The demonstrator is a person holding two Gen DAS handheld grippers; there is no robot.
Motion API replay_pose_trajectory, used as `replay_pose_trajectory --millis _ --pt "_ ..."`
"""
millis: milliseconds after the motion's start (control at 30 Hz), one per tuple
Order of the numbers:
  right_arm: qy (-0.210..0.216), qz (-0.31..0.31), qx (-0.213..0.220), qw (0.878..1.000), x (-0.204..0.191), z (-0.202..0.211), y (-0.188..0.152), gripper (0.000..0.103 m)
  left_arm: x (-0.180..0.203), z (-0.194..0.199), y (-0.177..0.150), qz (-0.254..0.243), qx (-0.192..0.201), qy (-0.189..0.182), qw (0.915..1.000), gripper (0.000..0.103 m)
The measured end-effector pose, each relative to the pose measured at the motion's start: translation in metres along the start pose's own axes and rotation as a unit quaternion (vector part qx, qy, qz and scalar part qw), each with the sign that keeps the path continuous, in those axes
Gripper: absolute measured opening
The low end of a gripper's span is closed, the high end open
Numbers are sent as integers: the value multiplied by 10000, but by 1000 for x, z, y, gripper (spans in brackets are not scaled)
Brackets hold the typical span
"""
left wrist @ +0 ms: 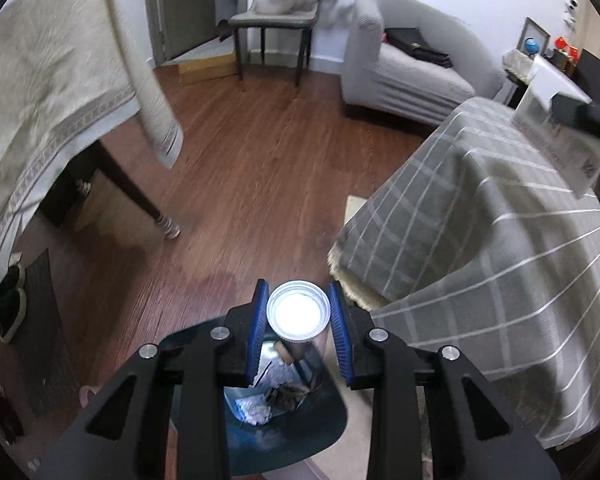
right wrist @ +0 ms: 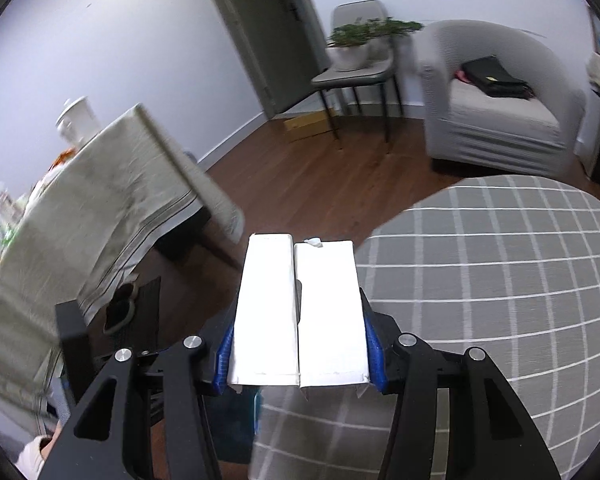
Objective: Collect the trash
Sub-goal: 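Carry both items over the teal bin and open the left tool to drop the cap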
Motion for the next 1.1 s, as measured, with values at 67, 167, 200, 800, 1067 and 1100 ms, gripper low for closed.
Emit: replay_pose_trajectory --millis 67,167,200,800,1067,1100 --pt "74 110 -68 9999 -12 -6 -3 52 -8 -5 -7 21 -91 79 9999 33" --pt "185 276 -201 9992 -31 -16 -7 52 -19 -15 -18 77 -240 152 9996 33" --pt "205 314 -228 9990 -35 -19 -8 52 -24 -18 -22 110 -304 166 9993 33" --pt "412 885 -912 9910 -102 -84 -35 52 -78 -94 -102 460 -1623 316 9852 33" --pt "397 1026 -1154 9872 -114 -105 -46 52 -95 -117 -127 575 -2082 287 9760 33" --pt "390 1040 -1186 9867 -116 -108 -47 52 -97 -118 -129 617 -2103 284 9753 33"
Point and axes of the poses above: each gripper's, at about its wrist camera, not at the fingertips, and z roughly against the way its jaws point, x to its right, y to its top, the point moved 2 cm from there along -z, roughly the way its jaws point, and after that the axes turned 3 degrees about y, right-handed, at the moved point
